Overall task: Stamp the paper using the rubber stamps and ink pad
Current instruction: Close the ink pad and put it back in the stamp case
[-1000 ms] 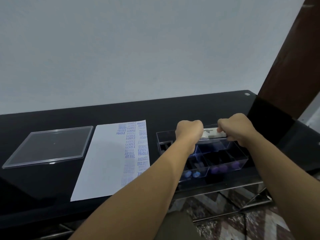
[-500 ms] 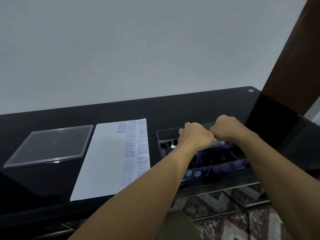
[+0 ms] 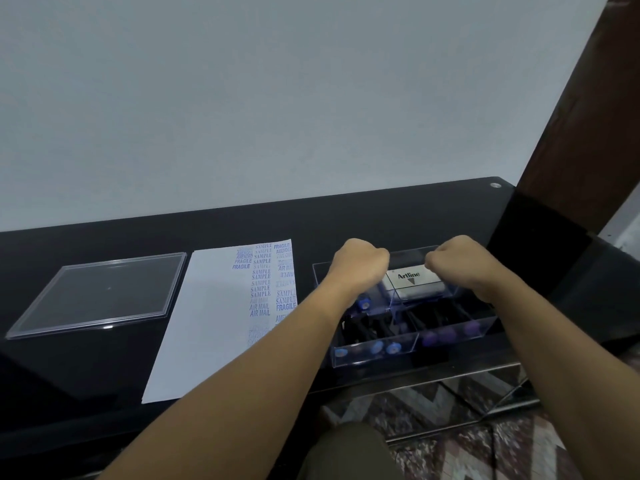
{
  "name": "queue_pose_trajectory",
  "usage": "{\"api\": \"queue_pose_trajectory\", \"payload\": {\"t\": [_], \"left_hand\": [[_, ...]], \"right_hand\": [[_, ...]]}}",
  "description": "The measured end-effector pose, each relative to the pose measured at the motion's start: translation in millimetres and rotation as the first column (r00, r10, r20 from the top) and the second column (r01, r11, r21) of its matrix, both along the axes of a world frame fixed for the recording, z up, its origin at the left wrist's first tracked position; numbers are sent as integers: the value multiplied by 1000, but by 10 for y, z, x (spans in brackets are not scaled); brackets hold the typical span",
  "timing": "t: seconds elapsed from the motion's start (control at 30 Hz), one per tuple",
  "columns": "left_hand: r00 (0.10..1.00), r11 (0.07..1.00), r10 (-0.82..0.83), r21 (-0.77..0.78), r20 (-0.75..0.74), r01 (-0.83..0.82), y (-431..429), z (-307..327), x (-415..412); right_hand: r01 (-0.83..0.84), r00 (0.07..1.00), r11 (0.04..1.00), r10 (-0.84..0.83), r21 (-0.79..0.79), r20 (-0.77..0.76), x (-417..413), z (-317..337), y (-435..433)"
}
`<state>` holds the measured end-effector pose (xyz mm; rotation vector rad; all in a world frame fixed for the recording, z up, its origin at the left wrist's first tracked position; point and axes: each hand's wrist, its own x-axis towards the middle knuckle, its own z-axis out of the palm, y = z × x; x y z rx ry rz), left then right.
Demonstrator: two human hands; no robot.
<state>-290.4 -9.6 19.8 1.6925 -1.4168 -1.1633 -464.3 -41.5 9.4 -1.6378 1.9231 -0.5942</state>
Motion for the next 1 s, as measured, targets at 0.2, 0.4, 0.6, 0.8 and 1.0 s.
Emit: {"api": "queue_pose_trajectory", "payload": {"t": [0.2,0.4,0.6,0.8,1.0], "left_hand": [[1000,998,-18,-60,-10,18,79,7,225],[999,995,10,-96,-50,-15,191,21,496],[986,982,149,-104,-74,-157,292,-36,1056],[920,927,372,-7,-122,-376,508,-155,1979],[811,818,572,14,-120,-575,889,-257,2916]], "right_hand": [[-21,999,999,22,-29,48,36,-14,75],[-55,998,998,57,-40,26,218,19,158],[-131,989,988,136,-84,65,666,175,294],[-238,959,958,257,-157,118,1426,249,425],[-336,910,932,358,-134,209,2306,142,456]]}}
